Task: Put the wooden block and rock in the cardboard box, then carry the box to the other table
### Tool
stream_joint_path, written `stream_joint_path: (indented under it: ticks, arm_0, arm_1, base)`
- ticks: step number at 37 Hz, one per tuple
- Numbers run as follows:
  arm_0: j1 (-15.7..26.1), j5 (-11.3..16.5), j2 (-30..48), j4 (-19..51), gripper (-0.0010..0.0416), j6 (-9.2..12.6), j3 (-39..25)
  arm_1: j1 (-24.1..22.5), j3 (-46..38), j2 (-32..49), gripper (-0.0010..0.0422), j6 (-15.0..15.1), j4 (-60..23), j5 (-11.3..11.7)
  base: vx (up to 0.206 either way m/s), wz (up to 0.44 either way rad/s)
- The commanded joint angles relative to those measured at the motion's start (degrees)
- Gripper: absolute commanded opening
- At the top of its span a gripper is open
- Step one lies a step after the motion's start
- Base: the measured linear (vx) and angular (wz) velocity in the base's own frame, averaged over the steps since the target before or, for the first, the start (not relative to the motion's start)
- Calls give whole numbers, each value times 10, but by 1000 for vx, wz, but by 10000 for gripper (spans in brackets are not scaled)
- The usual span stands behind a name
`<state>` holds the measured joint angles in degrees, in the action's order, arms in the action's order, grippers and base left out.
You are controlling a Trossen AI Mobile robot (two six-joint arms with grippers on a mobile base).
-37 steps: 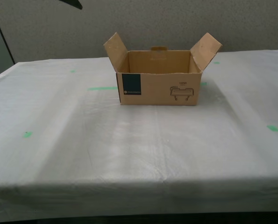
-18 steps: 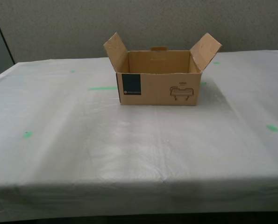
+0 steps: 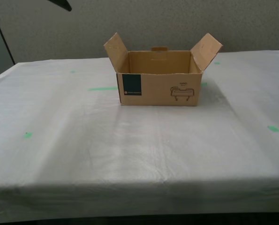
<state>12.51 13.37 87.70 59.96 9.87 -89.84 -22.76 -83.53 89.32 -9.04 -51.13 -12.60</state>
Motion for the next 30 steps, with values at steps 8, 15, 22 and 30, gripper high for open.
stream_joint_path:
  ticks: [8, 15, 22, 30]
  arm_0:
    - [1, -2, -38, -53, 335, 0, 113]
    - [2, -2, -66, -64, 326, 4, 163]
    - [3, -2, -84, -88, 328, 6, 195]
    - [3, -2, -85, -90, 353, 6, 197]
  arm_1:
    - [-3, 114, -73, 398, -34, 93, 49]
    - [-3, 172, -114, 398, -41, 122, 48]
    - [-5, 186, -120, 398, -40, 125, 49]
    - [-5, 189, -120, 398, -42, 129, 48]
  base:
    - [0, 0]
    - [0, 0]
    - [0, 0]
    - [0, 0]
